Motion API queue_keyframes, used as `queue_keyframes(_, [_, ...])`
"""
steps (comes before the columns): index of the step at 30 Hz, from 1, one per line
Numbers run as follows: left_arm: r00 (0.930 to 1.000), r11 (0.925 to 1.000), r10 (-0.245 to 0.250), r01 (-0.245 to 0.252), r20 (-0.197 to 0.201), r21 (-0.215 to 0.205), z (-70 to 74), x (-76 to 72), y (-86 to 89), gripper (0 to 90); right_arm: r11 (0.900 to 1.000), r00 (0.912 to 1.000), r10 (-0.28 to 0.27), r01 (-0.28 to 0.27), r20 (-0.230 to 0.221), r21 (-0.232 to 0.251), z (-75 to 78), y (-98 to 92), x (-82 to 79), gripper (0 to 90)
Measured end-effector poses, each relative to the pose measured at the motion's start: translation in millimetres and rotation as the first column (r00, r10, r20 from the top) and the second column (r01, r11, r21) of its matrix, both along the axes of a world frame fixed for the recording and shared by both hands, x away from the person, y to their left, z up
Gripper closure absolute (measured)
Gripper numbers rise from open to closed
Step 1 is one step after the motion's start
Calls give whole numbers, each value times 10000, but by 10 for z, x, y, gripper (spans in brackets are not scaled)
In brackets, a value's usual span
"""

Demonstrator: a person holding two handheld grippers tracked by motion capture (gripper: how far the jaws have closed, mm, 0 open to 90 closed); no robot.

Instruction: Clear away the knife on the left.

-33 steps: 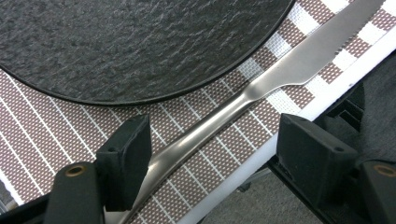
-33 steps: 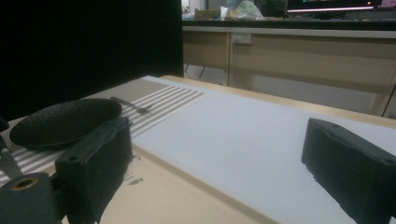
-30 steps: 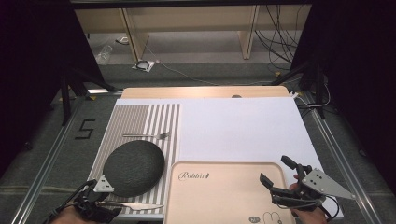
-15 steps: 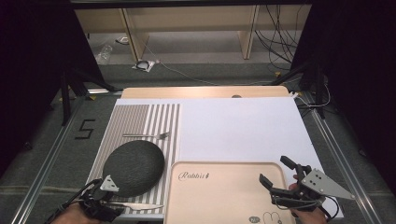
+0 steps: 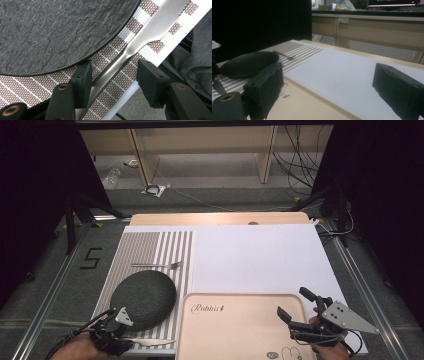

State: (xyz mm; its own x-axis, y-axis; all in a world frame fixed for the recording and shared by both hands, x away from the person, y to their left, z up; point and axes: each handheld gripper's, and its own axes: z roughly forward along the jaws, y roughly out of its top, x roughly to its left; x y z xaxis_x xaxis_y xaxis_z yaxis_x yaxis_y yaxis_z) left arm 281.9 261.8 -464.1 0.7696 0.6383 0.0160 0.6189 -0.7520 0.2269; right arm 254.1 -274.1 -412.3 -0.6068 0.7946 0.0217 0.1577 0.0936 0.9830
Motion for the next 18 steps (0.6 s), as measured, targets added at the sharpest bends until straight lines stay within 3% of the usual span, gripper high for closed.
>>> queue_keyframes(3, [9999, 9999, -95, 96, -95, 108, 11, -8, -24, 548, 10000, 10000, 24, -24, -17, 6, 1, 1, 1, 108])
queue_keyframes(6, [9998, 9998, -112, 115, -169, 146, 12, 0, -31, 557, 10000, 9999, 48, -48, 94, 3, 3, 2, 0, 109])
queue_keyframes(18, [9947, 9939, -961, 978, -353, 514, 25, -22, -125, 704, 10000, 10000, 0, -1, -95, -45, -1, -1, 6, 112])
